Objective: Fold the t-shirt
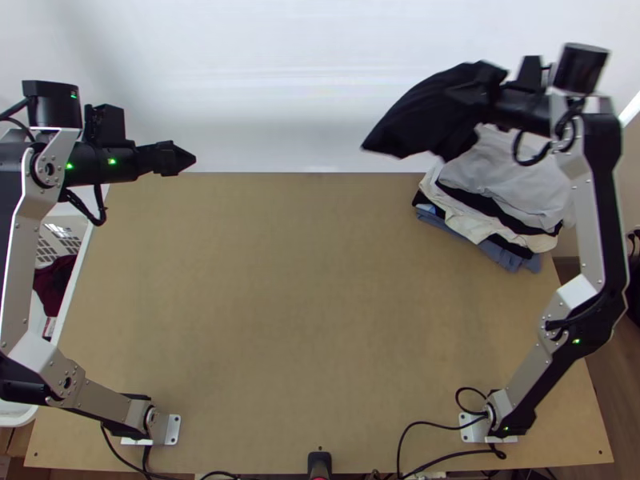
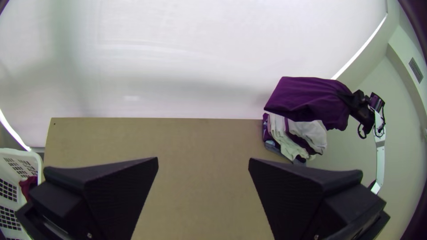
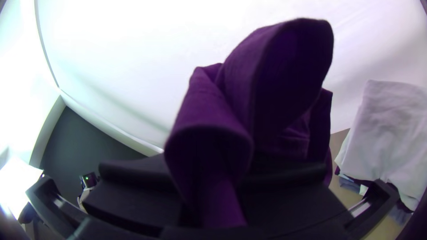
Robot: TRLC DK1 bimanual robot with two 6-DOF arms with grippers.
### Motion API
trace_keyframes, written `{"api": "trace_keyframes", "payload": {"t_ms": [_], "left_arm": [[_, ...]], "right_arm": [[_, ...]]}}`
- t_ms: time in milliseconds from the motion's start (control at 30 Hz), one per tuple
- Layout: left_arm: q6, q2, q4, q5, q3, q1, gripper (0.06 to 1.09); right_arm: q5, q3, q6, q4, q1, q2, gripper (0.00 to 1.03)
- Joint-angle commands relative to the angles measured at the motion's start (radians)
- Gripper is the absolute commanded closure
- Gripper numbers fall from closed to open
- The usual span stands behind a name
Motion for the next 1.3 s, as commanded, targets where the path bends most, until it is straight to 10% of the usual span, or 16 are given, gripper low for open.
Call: {"api": "trace_keyframes", "payload": {"t_ms": [0,600,1200,1267], "left_arm": [[0.009,-0.027,-0.016,-0.001,0.022,0.012,0.1],[0.009,-0.016,-0.005,-0.001,0.032,0.002,0.1],[0.009,-0.01,-0.003,-0.001,0.046,0.001,0.1],[0.009,-0.008,-0.003,-0.001,0.048,-0.002,0.1]], "right_arm": [[-0.063,0.036,0.05,0.055,-0.057,0.01,1.0],[-0.334,0.021,0.084,0.134,-0.342,0.078,1.0],[-0.337,0.004,-0.028,-0.019,-0.46,0.194,0.99],[-0.331,0.004,-0.037,-0.037,-0.474,0.196,0.87]]}}
